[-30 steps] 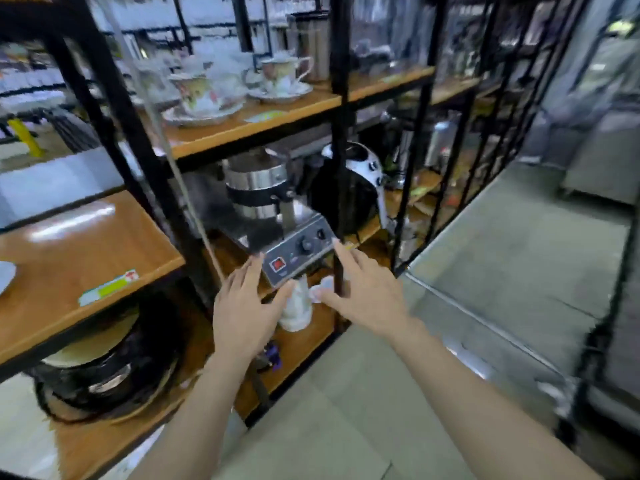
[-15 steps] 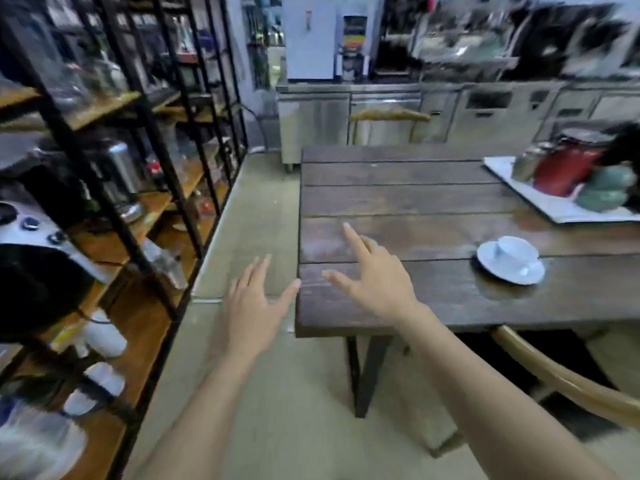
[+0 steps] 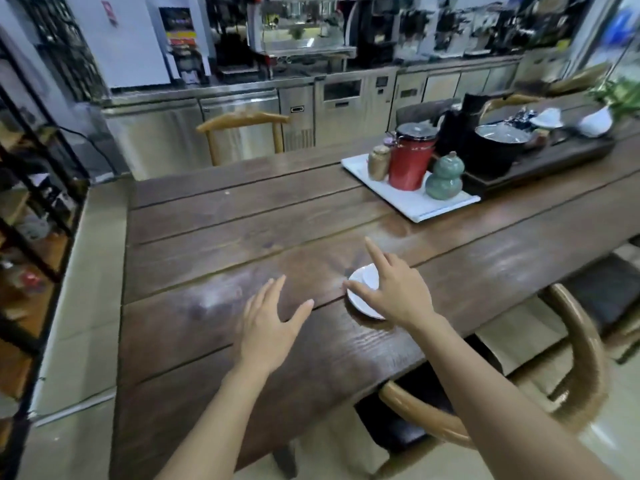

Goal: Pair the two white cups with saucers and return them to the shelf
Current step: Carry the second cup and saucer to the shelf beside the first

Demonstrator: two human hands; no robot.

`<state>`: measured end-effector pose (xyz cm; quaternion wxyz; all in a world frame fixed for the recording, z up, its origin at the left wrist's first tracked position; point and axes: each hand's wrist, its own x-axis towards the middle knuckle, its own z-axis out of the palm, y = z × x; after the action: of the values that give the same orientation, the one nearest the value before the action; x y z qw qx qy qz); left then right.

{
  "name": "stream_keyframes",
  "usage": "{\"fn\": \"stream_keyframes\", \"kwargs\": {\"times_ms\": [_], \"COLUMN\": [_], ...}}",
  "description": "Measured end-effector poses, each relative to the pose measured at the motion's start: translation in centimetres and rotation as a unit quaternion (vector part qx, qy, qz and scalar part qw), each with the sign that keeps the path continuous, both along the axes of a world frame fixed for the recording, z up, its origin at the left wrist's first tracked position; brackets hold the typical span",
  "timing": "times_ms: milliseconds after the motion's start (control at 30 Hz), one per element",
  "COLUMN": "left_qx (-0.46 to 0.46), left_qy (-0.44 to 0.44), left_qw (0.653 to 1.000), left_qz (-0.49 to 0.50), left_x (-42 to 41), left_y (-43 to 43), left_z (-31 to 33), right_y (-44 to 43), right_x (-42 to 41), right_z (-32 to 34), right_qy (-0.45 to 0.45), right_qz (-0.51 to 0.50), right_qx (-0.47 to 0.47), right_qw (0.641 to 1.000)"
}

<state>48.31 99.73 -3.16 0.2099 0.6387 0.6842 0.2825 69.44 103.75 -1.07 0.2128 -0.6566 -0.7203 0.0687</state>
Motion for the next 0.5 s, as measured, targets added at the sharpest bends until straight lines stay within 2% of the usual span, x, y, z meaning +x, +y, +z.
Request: {"fn": "stream_keyframes", "kwargs": {"times_ms": [167, 267, 500], "left_qx": [-0.049, -0.081, -0.147], "left_qy": [0.008, 0.002, -0.087], "left_qw": [0.999, 0.997, 0.983], "left_qz": [-0.012, 0.006, 0.07], "left_x": [5.9, 8.9, 13.1], "left_y": [5.0, 7.3, 10.6], "left_z": [-1.8, -3.4, -7.1], "right_y": [4.3, 6.8, 10.2], "right_x": [6.2, 9.0, 12.8], "right_z": [-2.9, -4.9, -9.7], "right_qy": [-0.006, 0.026, 0.089], "right_qz": [-0.03, -0.033, -0.016], "right_qx": [-0.053, -0.092, -0.186], "right_qw": [0.998, 0.995, 0.978]}}
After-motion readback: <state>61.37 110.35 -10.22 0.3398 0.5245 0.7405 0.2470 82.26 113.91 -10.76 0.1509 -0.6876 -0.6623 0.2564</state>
